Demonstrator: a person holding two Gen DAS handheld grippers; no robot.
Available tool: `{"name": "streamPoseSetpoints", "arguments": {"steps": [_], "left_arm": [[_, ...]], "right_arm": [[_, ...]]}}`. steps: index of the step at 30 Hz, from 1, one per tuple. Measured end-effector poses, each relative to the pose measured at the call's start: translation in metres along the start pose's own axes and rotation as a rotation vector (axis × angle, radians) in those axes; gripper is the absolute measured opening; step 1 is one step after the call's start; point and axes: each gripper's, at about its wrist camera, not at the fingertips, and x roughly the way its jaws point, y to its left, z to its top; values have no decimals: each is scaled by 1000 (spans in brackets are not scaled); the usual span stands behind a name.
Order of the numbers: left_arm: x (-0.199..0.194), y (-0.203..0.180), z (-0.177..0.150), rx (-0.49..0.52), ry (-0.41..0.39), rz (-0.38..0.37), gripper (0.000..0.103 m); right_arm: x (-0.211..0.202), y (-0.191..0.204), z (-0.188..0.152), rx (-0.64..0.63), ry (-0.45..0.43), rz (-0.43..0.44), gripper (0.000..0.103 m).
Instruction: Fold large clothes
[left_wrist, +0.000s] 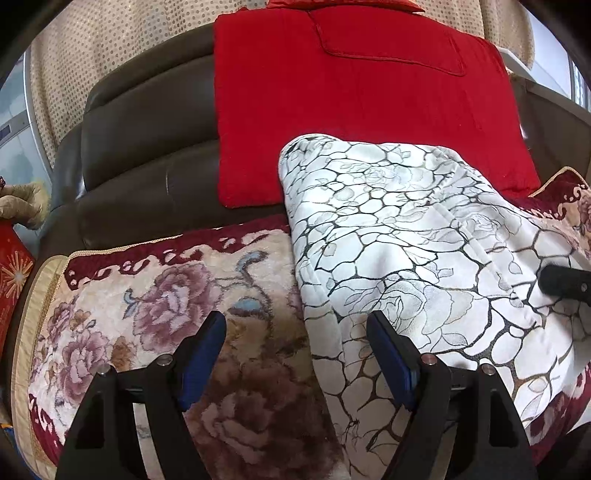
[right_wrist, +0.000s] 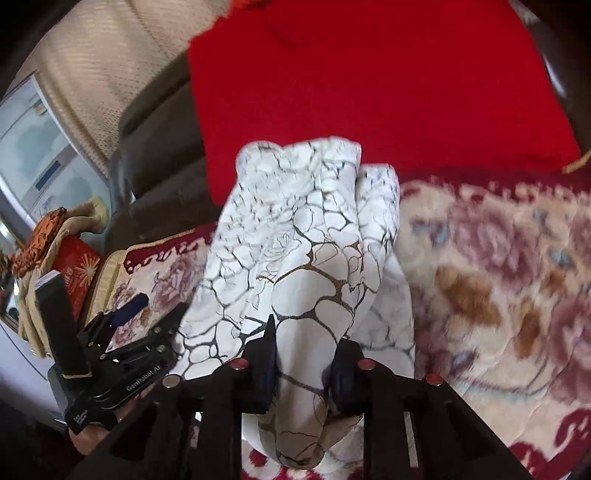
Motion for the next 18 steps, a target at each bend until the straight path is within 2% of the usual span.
{"name": "streamPoseSetpoints", "arguments": {"steps": [3, 6, 10, 14, 16, 18], "left_arm": [[1, -8, 0, 20, -4, -2, 80], [4, -16, -1, 39, -7, 1, 84], [4, -15, -2, 33, -12, 9, 88], [7, -5, -3, -7, 9, -1, 91], [8, -3, -4, -12, 11, 0, 91], [8, -3, -4, -15, 14, 2, 91]], "right_arm": [[4, -1, -3, -39, -23, -78, 24], [36, -12, -13, -63, 24, -165, 24], [51, -29, -16, -7, 49, -135, 26], [47, -33, -13, 46, 81, -84, 31], [42, -35, -13, 80, 88, -58, 37], [36, -33, -15, 92, 97, -61, 39]]}}
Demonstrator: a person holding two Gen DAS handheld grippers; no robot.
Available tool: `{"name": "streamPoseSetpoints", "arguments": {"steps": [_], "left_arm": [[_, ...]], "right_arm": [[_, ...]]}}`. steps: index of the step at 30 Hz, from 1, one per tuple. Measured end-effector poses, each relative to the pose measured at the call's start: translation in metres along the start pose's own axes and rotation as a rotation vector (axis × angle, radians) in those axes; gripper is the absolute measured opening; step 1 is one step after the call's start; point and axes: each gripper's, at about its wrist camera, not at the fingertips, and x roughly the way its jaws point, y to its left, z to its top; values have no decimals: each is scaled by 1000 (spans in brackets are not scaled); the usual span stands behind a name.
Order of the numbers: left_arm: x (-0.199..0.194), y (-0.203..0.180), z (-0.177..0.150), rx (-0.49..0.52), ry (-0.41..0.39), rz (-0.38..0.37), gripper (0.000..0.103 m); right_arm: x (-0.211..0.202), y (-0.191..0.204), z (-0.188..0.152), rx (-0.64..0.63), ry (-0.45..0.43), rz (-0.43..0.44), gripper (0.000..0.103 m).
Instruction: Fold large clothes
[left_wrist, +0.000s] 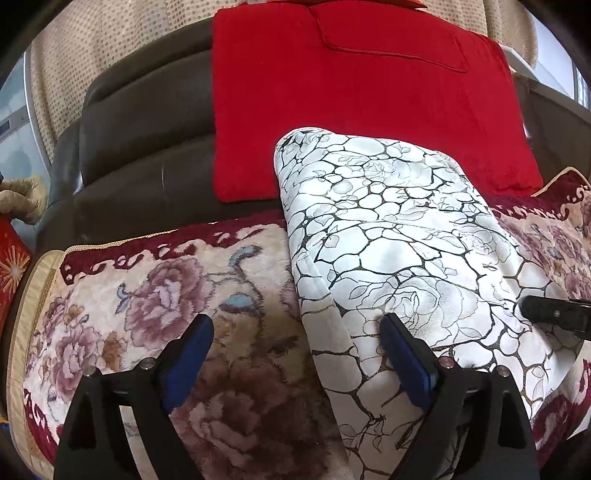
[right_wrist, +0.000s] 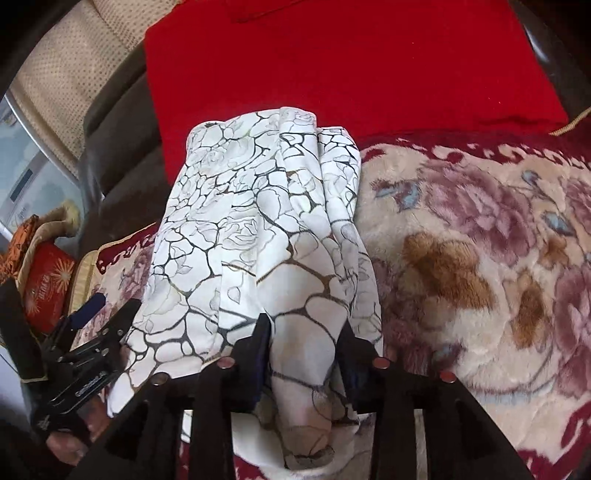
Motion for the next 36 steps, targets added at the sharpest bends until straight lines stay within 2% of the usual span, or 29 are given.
{"name": "streamPoseSetpoints", "arguments": {"steps": [2, 4, 9, 12, 23, 36], "left_arm": [[0, 1, 0, -4, 1, 3, 92], [0, 2, 0, -12, 5, 1, 92], [-1, 1, 1, -17, 7, 2, 92], [-1, 1, 0, -14, 3, 5, 92], [2, 3, 1, -26, 4, -3, 92], [6, 3, 2, -39, 0, 0, 93]], "right_arm": [[-7, 5, 0, -3, 9, -10, 40], [-17, 7, 1, 2, 12, -28, 54], [-48, 20, 8, -39, -64, -86, 59], [-56, 34, 12, -102, -102, -133, 59], [-44, 63, 11, -207, -133, -252, 59], [-49, 70, 12, -255, -170, -306, 59]]}}
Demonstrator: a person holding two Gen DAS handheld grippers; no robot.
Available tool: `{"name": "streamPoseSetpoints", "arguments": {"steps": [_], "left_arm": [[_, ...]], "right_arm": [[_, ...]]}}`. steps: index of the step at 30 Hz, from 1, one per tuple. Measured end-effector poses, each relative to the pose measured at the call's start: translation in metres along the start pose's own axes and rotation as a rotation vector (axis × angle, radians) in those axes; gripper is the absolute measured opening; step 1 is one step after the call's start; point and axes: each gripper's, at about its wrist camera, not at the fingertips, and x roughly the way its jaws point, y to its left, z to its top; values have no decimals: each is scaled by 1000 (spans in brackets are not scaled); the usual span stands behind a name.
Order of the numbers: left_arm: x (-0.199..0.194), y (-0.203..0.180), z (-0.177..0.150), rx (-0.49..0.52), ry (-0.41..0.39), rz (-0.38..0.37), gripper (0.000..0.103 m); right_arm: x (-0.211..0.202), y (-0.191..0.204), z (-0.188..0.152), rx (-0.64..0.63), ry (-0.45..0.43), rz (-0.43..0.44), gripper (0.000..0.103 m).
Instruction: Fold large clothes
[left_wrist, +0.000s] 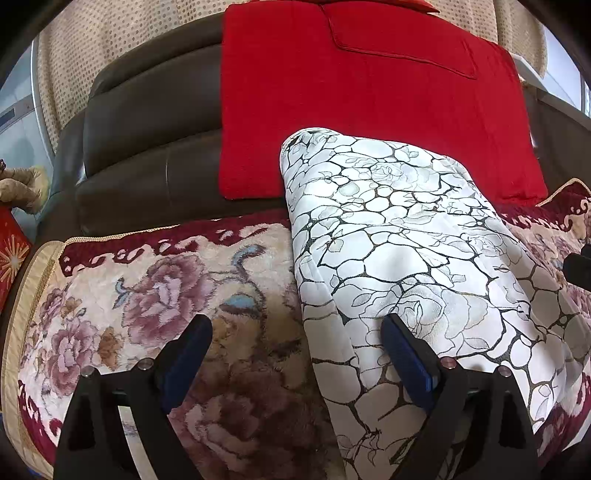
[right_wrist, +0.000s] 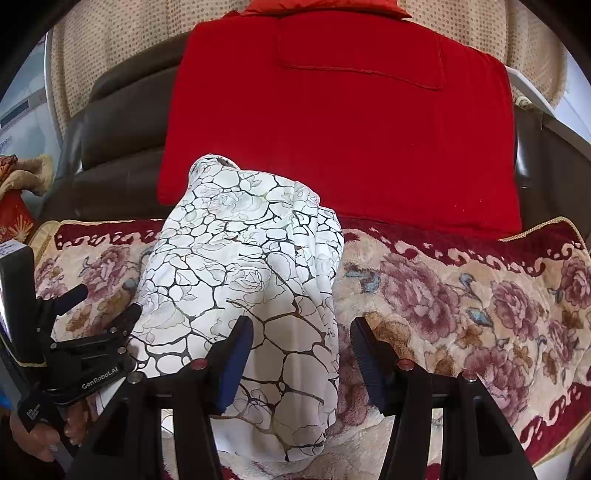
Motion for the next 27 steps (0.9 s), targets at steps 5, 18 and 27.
{"name": "streamPoseSetpoints", "arguments": {"steps": [5, 18, 27], "left_arm": [[0, 0, 1, 9, 0, 5, 93], [-3, 0, 3, 22, -9, 20, 93], [-2, 0, 3, 19, -9, 18, 93]], "right_arm": [[1, 0, -1, 4, 2, 2, 59], [8, 4, -2, -6, 5, 12, 59], [10, 6, -2, -14, 11, 16, 59]]}}
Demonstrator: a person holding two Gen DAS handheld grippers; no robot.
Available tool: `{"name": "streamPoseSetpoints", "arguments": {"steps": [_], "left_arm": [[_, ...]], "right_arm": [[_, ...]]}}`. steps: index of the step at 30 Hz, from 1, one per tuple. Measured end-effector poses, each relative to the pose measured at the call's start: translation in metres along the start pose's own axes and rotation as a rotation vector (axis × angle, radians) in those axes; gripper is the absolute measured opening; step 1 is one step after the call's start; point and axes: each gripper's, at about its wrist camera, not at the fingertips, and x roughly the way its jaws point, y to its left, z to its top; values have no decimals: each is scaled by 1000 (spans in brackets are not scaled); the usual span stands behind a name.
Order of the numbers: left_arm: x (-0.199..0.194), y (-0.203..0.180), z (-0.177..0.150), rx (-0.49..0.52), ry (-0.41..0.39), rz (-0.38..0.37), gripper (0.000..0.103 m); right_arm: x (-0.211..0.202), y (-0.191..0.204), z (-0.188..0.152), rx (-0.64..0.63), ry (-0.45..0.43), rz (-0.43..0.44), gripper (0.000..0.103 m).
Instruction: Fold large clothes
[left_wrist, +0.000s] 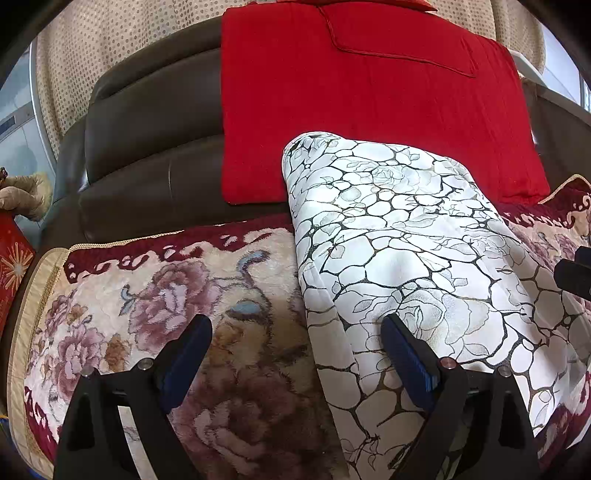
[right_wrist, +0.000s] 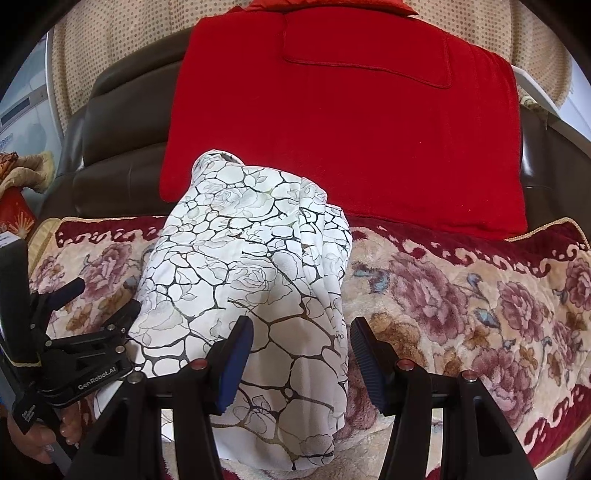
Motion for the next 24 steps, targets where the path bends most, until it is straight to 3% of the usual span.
{"name": "streamPoseSetpoints", "arguments": {"steps": [15, 24], "left_arm": [[1, 1, 0, -4, 1, -3, 93], [7, 1, 0, -4, 21, -4, 96]], "right_arm": [[11, 4, -3, -9, 24, 17, 59], [60, -6, -23, 34, 105, 41, 59]]}}
